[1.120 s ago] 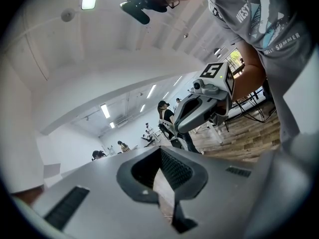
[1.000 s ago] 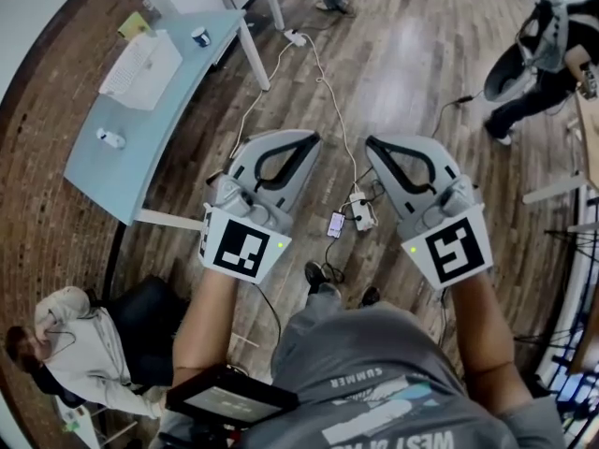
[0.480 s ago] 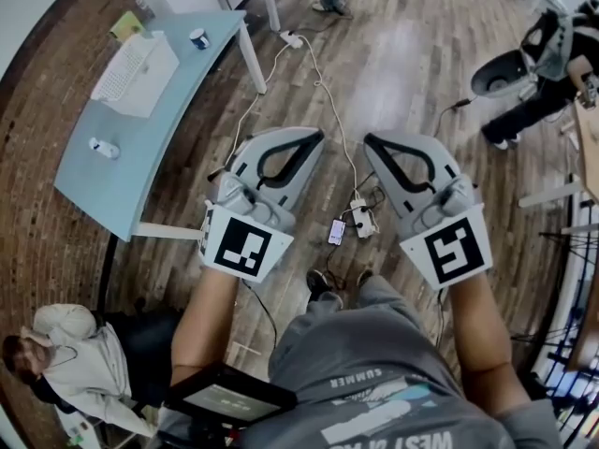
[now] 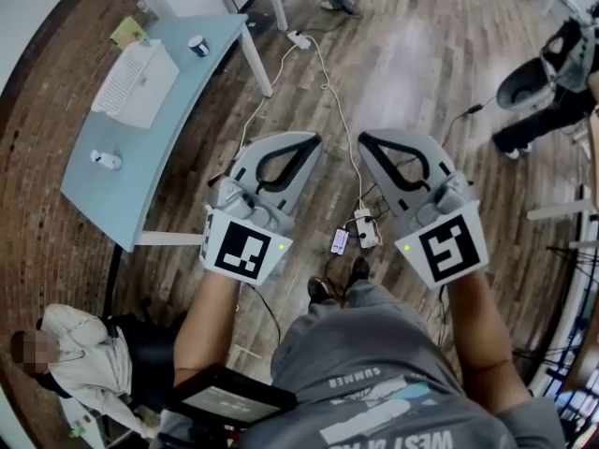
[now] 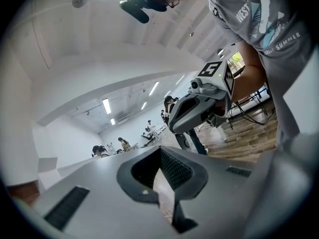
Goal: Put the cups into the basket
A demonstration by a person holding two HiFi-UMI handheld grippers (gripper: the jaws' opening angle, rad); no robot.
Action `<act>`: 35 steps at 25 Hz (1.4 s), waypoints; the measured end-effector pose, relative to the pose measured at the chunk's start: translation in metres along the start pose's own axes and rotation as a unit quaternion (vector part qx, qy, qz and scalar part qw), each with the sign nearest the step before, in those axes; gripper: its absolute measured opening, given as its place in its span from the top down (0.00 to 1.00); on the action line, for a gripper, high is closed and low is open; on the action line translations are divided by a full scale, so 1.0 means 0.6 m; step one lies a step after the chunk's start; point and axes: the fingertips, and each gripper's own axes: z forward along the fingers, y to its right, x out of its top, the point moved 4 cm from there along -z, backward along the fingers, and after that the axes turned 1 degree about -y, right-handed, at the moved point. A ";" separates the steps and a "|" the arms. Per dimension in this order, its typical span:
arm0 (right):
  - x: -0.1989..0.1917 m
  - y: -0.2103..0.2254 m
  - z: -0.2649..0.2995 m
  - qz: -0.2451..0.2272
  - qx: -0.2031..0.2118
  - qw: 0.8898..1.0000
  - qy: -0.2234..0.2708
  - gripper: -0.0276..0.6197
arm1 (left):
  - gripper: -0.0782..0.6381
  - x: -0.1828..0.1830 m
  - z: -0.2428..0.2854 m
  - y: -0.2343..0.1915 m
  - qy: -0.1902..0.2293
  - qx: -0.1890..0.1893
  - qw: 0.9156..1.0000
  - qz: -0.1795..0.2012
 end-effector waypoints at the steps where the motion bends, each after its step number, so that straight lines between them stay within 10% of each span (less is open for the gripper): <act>1: -0.003 0.013 0.005 0.000 0.004 1.000 0.006 0.94 | 0.89 0.003 0.014 -0.008 -0.003 0.003 1.000 0.004; 17: -0.044 0.117 0.121 -0.008 0.057 0.997 0.054 0.94 | 0.89 -0.040 0.108 -0.114 -0.043 0.048 0.998 0.017; 35: -0.037 0.137 0.424 0.010 0.020 1.000 -0.003 0.94 | 0.89 -0.266 0.106 -0.331 0.000 -0.005 1.000 -0.012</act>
